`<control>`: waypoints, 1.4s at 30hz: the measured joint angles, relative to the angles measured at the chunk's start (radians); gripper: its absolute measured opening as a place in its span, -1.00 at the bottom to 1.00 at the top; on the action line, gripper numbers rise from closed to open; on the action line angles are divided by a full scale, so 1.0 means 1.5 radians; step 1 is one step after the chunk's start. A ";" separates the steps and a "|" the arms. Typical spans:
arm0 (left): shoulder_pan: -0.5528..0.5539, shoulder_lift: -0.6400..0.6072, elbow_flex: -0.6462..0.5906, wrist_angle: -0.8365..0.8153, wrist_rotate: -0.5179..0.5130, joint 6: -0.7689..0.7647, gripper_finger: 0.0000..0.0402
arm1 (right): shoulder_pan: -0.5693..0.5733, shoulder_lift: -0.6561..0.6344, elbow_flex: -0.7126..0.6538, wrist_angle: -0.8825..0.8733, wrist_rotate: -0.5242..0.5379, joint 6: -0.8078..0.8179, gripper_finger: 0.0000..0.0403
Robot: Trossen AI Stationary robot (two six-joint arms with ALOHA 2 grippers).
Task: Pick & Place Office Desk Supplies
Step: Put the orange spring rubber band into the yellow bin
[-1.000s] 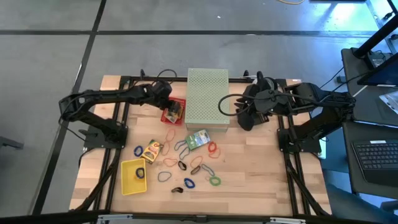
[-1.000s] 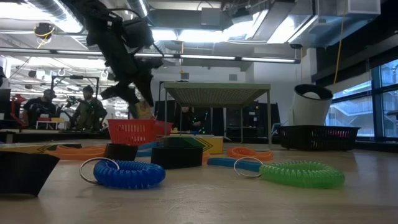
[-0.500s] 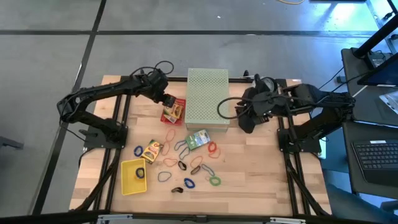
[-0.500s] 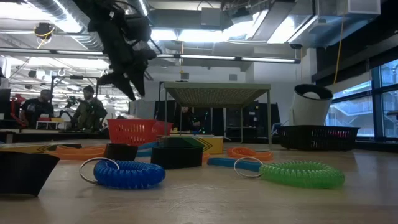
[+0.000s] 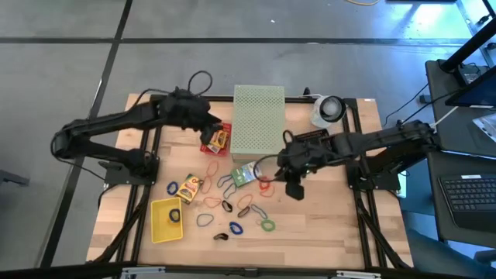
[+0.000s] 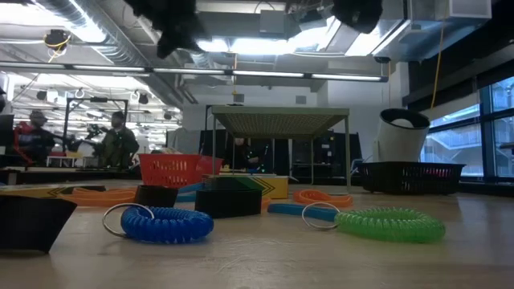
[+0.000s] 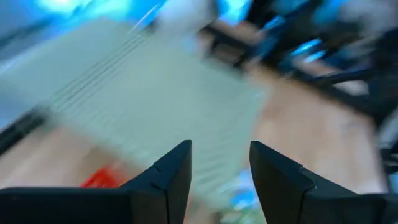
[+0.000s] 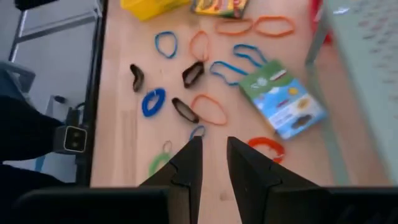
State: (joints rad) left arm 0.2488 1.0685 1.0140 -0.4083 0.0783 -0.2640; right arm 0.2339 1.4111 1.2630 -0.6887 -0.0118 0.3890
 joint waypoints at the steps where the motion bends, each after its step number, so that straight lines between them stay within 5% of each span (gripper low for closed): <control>1: -0.023 -0.011 -0.018 0.044 -0.003 0.001 -0.21 | 0.001 0.005 -0.016 0.015 0.002 0.008 -0.63; 11: -0.162 -0.049 -0.180 0.284 -0.041 -0.041 -0.32 | 0.004 0.109 -0.083 0.058 0.102 0.150 -0.63; 23: -0.204 -0.075 -0.181 0.289 -0.038 0.015 -0.37 | 0.010 0.232 -0.083 0.063 0.153 0.397 -0.63; 42: -0.205 -0.105 -0.181 0.257 0.006 0.023 -0.37 | -0.005 0.292 -0.082 0.139 0.153 0.417 -0.58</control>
State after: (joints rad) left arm -0.0582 0.9112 0.7418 -0.0228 0.0875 -0.2298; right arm 0.2259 1.8484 1.1400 -0.4806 0.2180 1.0138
